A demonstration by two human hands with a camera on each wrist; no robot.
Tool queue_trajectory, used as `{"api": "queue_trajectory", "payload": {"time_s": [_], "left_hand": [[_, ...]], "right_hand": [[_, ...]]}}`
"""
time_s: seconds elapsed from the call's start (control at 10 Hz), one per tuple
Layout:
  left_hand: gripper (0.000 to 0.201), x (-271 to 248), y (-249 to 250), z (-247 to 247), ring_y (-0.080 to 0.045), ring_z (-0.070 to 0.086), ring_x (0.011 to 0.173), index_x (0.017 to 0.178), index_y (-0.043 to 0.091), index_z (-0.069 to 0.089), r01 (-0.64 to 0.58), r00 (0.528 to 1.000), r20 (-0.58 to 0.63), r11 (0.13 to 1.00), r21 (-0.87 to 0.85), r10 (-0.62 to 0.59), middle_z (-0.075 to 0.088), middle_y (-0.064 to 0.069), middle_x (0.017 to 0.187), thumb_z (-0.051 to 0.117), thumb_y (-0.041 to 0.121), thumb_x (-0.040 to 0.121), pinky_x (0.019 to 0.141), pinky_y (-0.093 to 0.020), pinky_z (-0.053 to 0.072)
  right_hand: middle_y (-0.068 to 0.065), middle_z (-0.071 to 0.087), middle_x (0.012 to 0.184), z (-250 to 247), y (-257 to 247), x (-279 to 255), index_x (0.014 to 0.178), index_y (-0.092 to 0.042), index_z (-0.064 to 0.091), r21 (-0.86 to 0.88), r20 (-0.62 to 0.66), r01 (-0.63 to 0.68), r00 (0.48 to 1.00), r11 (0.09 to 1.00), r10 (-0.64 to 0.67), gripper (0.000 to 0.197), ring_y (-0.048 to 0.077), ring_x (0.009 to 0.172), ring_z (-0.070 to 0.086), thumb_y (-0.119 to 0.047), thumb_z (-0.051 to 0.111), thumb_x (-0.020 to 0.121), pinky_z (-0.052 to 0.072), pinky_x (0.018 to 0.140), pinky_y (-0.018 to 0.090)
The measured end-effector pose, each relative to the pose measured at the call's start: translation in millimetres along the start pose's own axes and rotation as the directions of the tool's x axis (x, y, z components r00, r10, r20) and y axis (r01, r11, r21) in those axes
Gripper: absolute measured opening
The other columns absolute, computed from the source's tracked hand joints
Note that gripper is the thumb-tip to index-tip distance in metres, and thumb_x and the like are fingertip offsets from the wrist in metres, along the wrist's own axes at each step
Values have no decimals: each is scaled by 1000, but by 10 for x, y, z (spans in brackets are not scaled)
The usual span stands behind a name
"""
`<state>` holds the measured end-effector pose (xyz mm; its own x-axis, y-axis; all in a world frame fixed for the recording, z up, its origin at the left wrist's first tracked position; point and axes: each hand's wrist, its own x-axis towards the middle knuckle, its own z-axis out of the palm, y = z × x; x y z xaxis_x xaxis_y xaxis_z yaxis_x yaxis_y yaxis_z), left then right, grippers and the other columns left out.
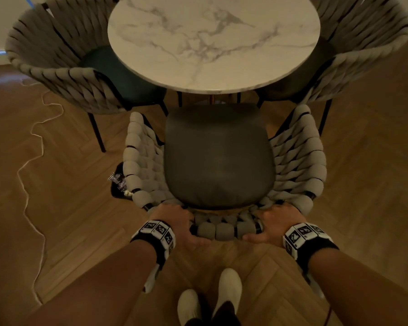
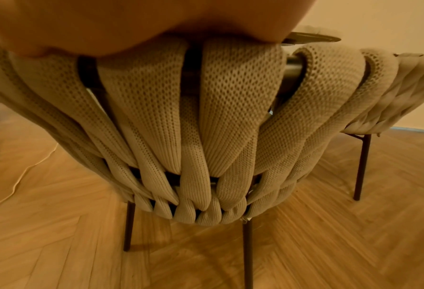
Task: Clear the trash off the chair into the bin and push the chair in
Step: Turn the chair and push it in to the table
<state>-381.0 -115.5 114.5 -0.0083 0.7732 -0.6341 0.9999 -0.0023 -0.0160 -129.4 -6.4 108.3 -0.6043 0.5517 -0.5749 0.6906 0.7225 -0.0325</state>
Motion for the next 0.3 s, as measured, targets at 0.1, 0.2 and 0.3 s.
{"api": "queue_trajectory", "payload": {"time_s": [0.1, 0.2, 0.3], "left_hand": [[109, -88, 66, -21, -28, 51, 119, 129, 36, 44, 51, 998, 48, 999, -12, -50, 56, 1, 132, 16, 101, 46, 102, -48, 35], [91, -268, 117, -48, -26, 39, 131, 135, 38, 33, 121, 992, 50, 984, -134, -116, 45, 6, 142, 28, 89, 61, 111, -48, 21], [73, -476, 105, 32, -28, 45, 127, 136, 30, 35, 140, 989, 83, 939, -314, -120, 45, -2, 141, 42, 68, 74, 109, -47, 36]], "right_hand": [[-1, 67, 99, -62, -43, -112, 105, -29, 61, 56, 45, -19, 999, 998, 16, 94, 22, 95, 61, -97, 19, 55, 41, 91, 42], [1, 67, 104, -212, -52, -271, 108, -24, 60, 102, 47, -52, 998, 993, 48, 75, 23, 99, 60, -83, 31, 71, 40, 94, 42], [8, 63, 117, -356, -170, -551, 116, -17, 58, 181, 59, -95, 995, 979, 86, 50, 27, 104, 58, -55, 41, 89, 45, 89, 38]]}}
